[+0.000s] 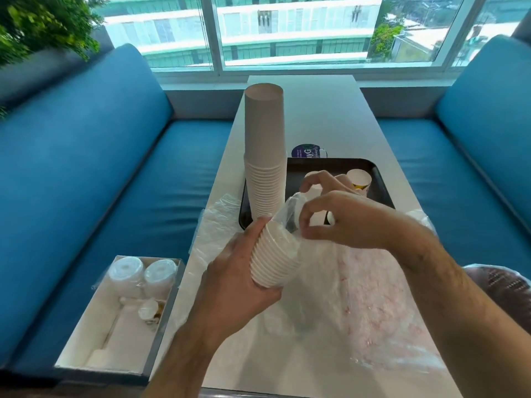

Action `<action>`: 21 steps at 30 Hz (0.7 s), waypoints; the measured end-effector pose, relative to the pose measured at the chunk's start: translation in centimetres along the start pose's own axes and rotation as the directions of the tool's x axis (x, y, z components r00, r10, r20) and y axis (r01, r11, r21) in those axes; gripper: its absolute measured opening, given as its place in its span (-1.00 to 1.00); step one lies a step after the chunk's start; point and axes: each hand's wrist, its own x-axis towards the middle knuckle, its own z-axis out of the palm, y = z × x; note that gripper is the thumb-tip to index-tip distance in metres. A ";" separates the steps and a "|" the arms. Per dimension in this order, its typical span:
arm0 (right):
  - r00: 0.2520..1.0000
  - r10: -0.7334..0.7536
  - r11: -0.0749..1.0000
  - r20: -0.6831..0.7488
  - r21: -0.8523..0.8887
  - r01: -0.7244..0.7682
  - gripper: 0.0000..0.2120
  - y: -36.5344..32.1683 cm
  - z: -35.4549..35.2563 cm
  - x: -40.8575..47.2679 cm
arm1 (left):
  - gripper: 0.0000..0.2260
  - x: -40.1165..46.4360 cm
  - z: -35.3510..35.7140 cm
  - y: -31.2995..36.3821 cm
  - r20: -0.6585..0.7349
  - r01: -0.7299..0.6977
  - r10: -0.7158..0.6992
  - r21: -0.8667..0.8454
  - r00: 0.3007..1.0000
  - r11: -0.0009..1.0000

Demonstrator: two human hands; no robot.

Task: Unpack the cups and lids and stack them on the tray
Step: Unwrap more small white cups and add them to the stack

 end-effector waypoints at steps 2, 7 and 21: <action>1.000 0.009 0.999 -0.029 0.050 -0.008 -0.94 0.5 -0.7 0.0 | -0.03 0.0 -0.5 -0.6 -0.015 0.014 -0.014 -0.020 1.000 1.000; 0.991 0.105 0.993 0.082 0.045 -0.109 -0.85 1.3 -2.2 -0.3 | -0.03 0.2 -1.5 -1.8 -0.038 0.068 -0.070 -0.061 0.997 0.996; 0.953 0.298 0.925 0.053 0.230 -0.302 -0.62 -4.6 -0.1 4.1 | -0.04 0.8 -1.9 -0.9 -0.055 -0.028 0.037 0.167 0.998 0.986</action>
